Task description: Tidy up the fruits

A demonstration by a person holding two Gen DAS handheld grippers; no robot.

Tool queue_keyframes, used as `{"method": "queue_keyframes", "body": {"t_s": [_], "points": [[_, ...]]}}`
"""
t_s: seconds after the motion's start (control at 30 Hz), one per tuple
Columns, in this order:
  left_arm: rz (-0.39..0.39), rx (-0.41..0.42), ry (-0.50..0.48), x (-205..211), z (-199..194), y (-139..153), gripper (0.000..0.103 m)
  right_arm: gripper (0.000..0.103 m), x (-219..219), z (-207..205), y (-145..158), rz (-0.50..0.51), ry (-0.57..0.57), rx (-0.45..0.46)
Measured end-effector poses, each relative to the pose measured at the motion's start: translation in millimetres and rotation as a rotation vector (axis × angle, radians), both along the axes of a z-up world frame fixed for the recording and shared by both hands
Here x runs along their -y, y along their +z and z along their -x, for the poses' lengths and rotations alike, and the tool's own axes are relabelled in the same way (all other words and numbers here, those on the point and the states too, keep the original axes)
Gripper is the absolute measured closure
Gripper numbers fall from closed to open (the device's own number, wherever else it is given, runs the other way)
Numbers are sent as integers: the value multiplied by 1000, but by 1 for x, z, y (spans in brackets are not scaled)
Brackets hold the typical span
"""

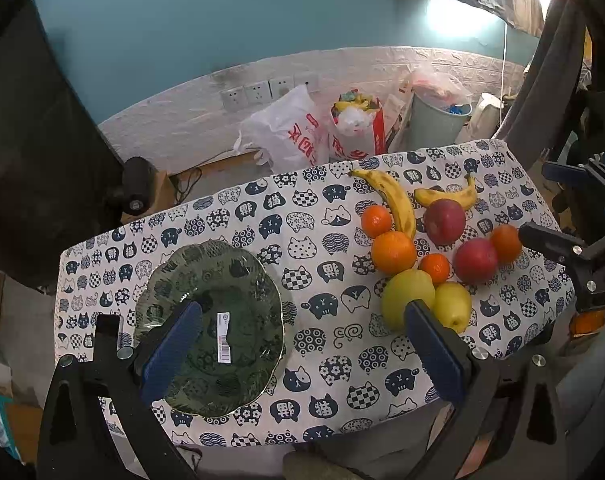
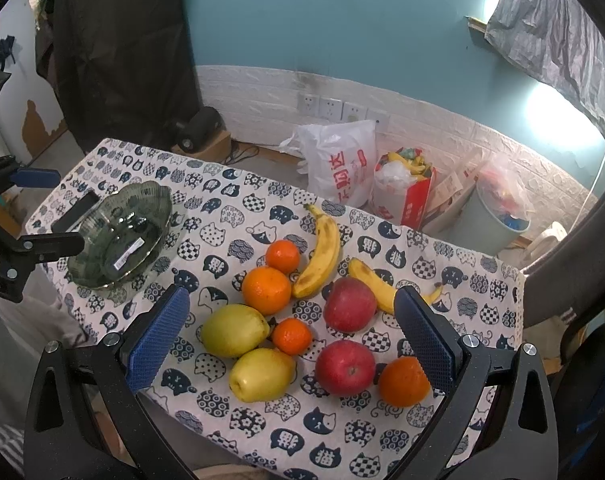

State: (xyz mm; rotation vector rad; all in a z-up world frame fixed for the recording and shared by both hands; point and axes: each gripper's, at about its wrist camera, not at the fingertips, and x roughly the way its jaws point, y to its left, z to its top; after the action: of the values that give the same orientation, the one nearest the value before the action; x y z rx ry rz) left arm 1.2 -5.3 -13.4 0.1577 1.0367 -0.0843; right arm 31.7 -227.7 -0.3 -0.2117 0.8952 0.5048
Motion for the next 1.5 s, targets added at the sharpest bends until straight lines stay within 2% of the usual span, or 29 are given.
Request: {"method": "queue_keyframes", "body": {"t_s": [1.5], "points": [[1, -13, -5, 3, -1, -2, 1, 2, -1, 1, -4, 5, 4, -21]]}}
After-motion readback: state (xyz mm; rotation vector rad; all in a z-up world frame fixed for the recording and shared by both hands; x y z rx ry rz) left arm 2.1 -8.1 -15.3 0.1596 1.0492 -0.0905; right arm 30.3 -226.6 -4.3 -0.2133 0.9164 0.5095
